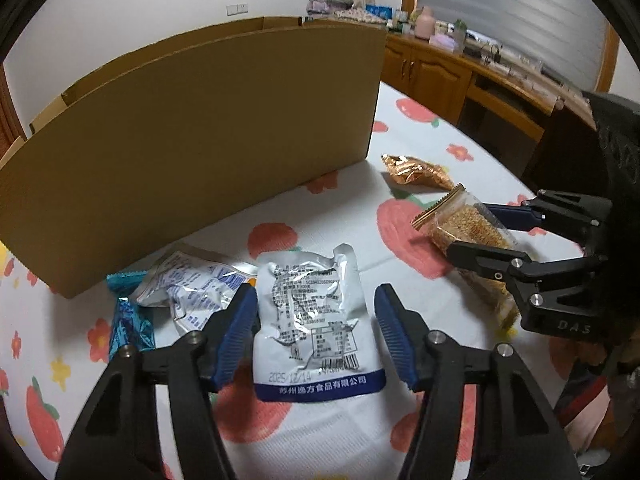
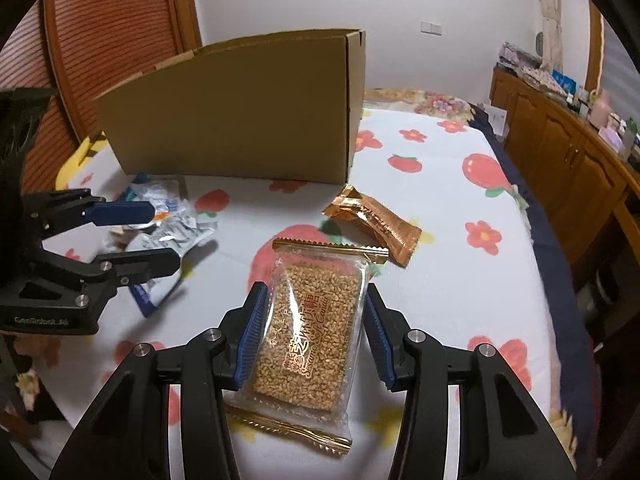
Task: Organize snacks
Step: 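Grasp the silver foil packet with the left tool while the right tool grasps the clear sesame-bar packet, then lift both held packets and carry them over the open box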
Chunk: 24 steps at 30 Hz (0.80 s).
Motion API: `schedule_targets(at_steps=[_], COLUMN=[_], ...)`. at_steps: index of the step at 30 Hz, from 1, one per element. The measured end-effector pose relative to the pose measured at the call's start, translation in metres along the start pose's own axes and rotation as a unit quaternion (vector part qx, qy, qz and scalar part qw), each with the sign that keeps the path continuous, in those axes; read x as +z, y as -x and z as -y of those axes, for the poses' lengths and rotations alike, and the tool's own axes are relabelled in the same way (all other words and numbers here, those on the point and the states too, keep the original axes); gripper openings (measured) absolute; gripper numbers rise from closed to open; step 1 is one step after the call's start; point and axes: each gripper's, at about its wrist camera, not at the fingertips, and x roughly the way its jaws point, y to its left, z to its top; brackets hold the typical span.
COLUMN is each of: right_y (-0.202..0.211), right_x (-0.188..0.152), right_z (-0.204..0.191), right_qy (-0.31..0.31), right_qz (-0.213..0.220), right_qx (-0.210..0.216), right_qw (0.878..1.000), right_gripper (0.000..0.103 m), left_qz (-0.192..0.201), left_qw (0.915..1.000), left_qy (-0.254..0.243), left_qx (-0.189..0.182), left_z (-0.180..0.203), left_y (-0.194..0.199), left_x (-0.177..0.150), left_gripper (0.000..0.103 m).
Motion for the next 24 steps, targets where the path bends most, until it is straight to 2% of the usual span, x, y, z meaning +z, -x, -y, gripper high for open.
schedule_targets(at_steps=[8, 16, 24], right_y=[-0.005, -0.004, -0.004], right_x=[-0.001, -0.002, -0.002], right_z=[0.006, 0.001, 0.004], right_qy=[-0.010, -0.004, -0.009], right_qz=[-0.001, 0.004, 0.006], right_qx=[0.014, 0.005, 0.008], right_qw=[1.000, 1.000, 1.000], right_gripper=[0.047, 0.047, 0.047], left_qz=[-0.037, -0.047, -0.033], left_qw=[0.9991, 0.9988, 0.9994], left_qy=[-0.019, -0.012, -0.010], left_qx=[0.009, 0.006, 0.007], left_z=[0.008, 0.009, 0.009], left_y=[-0.011, -0.017, -0.012], left_x=[0.005, 0.011, 0.007], left_gripper=[0.065, 0.065, 0.051])
